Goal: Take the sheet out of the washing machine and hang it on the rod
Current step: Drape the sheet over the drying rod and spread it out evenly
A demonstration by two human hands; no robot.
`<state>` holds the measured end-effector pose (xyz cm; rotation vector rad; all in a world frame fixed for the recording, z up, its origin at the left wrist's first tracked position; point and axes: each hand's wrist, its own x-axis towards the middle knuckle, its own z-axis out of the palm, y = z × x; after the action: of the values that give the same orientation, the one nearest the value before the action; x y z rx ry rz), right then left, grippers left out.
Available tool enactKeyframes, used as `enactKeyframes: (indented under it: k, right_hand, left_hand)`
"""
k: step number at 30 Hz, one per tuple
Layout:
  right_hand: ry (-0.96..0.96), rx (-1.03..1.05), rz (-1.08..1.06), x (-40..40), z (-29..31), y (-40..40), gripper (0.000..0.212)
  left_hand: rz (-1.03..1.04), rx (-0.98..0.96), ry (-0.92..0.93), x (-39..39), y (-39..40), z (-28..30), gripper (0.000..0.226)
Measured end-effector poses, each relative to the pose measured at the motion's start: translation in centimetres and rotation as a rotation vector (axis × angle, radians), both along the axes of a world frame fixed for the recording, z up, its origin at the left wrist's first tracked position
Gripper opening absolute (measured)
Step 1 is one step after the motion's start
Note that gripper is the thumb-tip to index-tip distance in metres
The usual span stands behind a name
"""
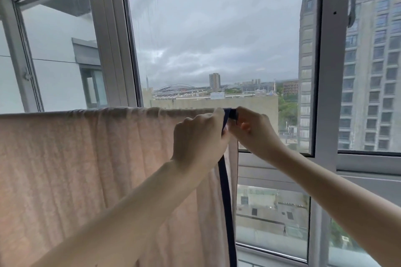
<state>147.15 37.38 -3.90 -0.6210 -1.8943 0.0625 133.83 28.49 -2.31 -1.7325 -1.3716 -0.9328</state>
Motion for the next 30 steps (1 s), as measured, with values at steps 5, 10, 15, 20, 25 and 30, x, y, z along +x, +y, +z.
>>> enactKeyframes:
  k: [5,10,15,20,25,30]
  right_hand:
    - [0.066,-0.125,-0.031,-0.5,-2.1,-0.7,0.01]
    - [0.055,-0.338,0.009,-1.1,-6.1,-1.4,0.011]
    - [-0.033,-0.438,-0.036,-1.2,-11.8,-2.0,0.011]
    - [-0.064,-0.6,-0.043,-0.9,-17.9,-3.0,0.014]
    - [-0.127,-0.694,-0.065,-0.8,-21.7,-4.4,0.015]
    - [-0.056,-0.721,-0.105,-0.9,-23.3,-5.1,0.015]
  left_hand:
    - [0.0,-0.108,-0.112,-0.7,-0.3,-3.3,0.007]
    - [-0.182,-0.112,-0.396,-1.0,-1.2,-6.8,0.018]
    - [-0.309,-0.137,-0.663,-1.0,-2.1,-9.5,0.015]
    - [-0.419,-0.184,-1.004,-1.6,-2.7,-12.4,0.008]
    - [-0.458,-0.089,-0.819,-1.7,-3.9,-15.7,0.009]
    - [-0.342,-0.182,-0.779,-2.9,-3.6,-19.0,0.017]
